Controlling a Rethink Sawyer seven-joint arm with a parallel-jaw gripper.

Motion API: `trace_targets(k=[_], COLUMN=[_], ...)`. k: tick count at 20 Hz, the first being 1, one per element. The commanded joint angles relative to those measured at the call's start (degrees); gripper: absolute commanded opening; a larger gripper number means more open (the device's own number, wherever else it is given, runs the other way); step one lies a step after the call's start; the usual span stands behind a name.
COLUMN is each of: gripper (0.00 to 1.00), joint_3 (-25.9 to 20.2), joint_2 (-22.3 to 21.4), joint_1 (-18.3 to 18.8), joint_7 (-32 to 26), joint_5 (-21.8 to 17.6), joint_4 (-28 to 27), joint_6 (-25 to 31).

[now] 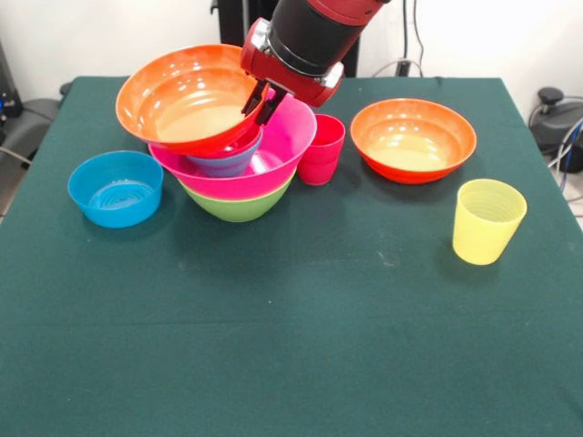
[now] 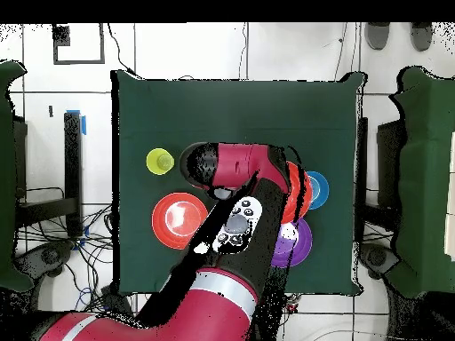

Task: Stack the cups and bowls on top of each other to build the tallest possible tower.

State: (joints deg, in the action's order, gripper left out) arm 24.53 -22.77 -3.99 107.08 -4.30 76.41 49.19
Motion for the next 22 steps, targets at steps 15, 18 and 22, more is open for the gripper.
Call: trace_targets(k=[15,18,22], gripper=[0.0,0.0,0.0], joint_3=[-4.13,-4.02,-3.94], joint_2=[2.08,2.11,2.25], joint_1=[-2.13,-2.33,-2.26], joint_7=[10.56,10.73,10.62], joint_5=[0.46,0.49,0.29], joint_4=[2.29,2.31,2.39], joint_6=[-3.68,-3.69,-4.12])
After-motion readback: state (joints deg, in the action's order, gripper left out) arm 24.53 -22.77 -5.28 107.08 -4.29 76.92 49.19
